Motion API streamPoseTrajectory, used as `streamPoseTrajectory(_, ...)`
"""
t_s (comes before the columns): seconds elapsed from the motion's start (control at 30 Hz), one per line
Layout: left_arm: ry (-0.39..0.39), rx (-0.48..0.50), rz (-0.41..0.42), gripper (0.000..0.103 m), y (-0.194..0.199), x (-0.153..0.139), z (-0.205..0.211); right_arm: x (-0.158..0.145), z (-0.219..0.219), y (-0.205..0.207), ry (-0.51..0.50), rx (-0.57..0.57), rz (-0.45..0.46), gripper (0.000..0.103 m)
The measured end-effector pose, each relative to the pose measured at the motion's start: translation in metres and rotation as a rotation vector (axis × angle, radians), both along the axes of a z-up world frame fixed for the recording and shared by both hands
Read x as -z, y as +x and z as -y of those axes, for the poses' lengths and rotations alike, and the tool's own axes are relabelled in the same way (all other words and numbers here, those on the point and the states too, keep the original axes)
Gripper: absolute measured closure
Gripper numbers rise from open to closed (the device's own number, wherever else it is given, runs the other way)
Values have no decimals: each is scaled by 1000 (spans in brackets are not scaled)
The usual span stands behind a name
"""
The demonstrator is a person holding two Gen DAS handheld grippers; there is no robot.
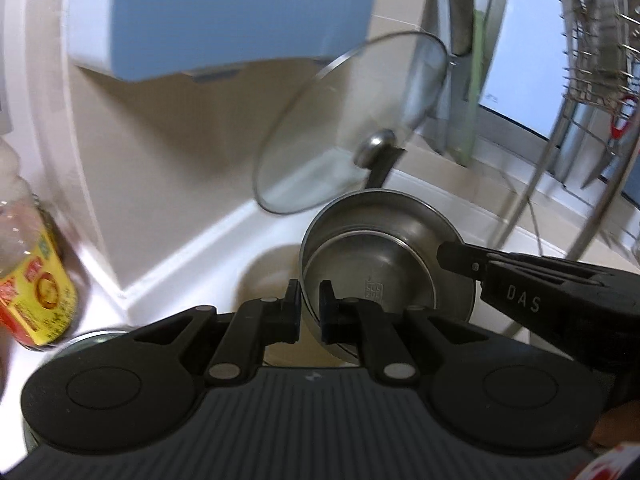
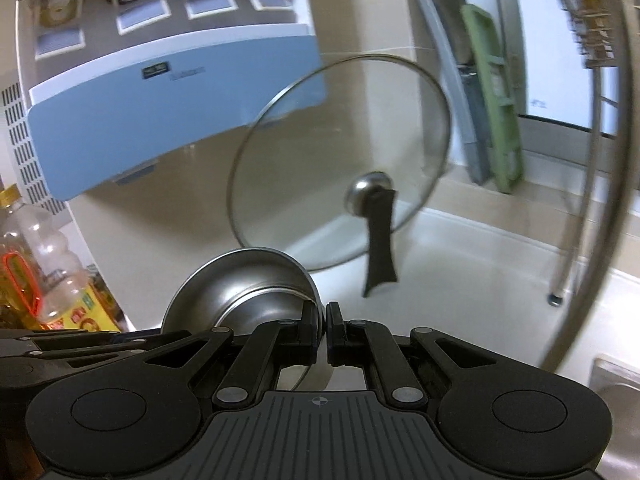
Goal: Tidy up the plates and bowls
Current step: 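Lift the steel pot and lower it into the cream bowl stack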
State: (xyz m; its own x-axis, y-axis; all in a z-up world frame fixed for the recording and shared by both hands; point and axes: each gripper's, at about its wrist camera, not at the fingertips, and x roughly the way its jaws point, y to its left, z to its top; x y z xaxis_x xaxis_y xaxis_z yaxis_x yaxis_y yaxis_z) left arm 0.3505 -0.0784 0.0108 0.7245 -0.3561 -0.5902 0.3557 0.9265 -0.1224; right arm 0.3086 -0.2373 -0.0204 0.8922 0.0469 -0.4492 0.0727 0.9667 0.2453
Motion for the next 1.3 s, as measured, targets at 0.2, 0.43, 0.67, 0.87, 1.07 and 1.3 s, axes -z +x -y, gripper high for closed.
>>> streamPoseTrajectory(0.2,23,-34,-15,96,16,5,-11,5,-11,22,30,-33,-25,98)
streamPoseTrajectory(0.43,33,-49,-47,96,28,17,-19,20,-15,39,47,-39,-66,98)
streamPoseTrajectory(0.67,35,-48,-74,96,36,26,-19,27,-15,49,52,-36,-101,98)
streamPoseTrajectory(0.87,40,-48,-93,95,41,32,-18,35,-14,57,60,-32,-134,98)
streamPoseTrajectory(1.07,42,-50,-108,95,46,37,-15,39,-13,61,59,-32,-155,98)
streamPoseTrajectory(1.3,48,-56,-117,95,50,40,-14,41,-13,65,58,-31,-159,98)
